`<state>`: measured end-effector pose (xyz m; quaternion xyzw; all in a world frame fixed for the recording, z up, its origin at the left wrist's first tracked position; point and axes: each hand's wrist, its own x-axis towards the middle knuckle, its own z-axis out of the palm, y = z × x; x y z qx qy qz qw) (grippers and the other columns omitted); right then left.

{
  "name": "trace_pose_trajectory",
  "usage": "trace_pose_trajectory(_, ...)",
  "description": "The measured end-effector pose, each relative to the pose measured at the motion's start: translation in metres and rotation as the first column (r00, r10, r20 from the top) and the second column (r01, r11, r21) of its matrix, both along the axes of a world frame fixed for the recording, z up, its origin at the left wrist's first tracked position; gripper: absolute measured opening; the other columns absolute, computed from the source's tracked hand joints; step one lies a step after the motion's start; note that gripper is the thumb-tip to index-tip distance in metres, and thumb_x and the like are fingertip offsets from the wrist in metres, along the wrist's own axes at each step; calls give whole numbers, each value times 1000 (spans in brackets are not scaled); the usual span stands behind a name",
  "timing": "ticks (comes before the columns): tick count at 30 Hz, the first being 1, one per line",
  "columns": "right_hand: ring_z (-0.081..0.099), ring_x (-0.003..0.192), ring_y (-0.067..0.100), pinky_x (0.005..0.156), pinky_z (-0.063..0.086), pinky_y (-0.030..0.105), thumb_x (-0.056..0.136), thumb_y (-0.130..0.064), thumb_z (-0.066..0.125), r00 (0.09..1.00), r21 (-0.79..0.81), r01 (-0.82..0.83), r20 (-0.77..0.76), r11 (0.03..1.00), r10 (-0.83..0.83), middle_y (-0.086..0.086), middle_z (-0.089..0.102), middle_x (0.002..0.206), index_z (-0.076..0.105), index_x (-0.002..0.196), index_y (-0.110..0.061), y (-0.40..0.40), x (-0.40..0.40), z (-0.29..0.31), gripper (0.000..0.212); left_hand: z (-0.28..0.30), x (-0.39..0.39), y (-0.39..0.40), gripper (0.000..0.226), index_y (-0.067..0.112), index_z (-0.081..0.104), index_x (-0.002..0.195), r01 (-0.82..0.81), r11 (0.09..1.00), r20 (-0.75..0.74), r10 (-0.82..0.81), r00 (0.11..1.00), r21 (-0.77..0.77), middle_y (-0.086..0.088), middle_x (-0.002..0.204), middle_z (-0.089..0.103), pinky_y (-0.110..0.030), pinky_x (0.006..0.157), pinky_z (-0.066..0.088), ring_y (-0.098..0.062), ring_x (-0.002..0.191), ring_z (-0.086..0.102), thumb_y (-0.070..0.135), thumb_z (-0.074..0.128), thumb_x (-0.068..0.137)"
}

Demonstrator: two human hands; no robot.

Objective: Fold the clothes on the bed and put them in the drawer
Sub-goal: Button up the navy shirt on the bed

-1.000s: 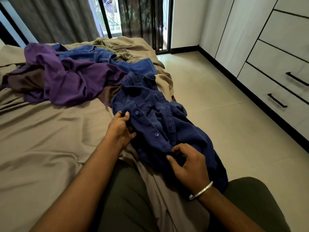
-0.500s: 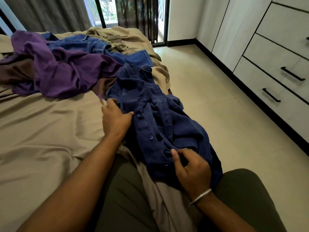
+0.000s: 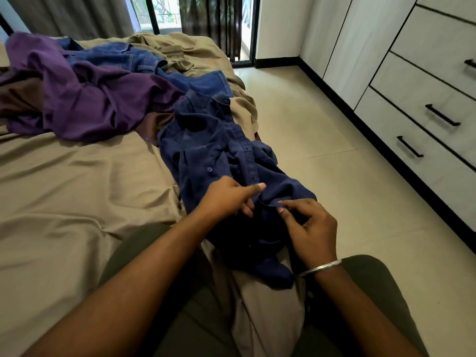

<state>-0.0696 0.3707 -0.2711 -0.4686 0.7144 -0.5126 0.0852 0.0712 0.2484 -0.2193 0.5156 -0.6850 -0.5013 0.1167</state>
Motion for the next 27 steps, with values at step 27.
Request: trace_pose_trajectory(27, 48, 68, 25, 62, 39, 33, 68, -14, 68, 821, 107, 322, -527, 941, -221, 3, 50, 80, 55, 84, -16, -2, -14, -4, 20, 30, -11, -37, 29, 15, 64, 77, -467, 858, -739, 455, 498, 214, 0, 64, 62, -26, 50, 49, -12, 53, 58, 23, 53, 102)
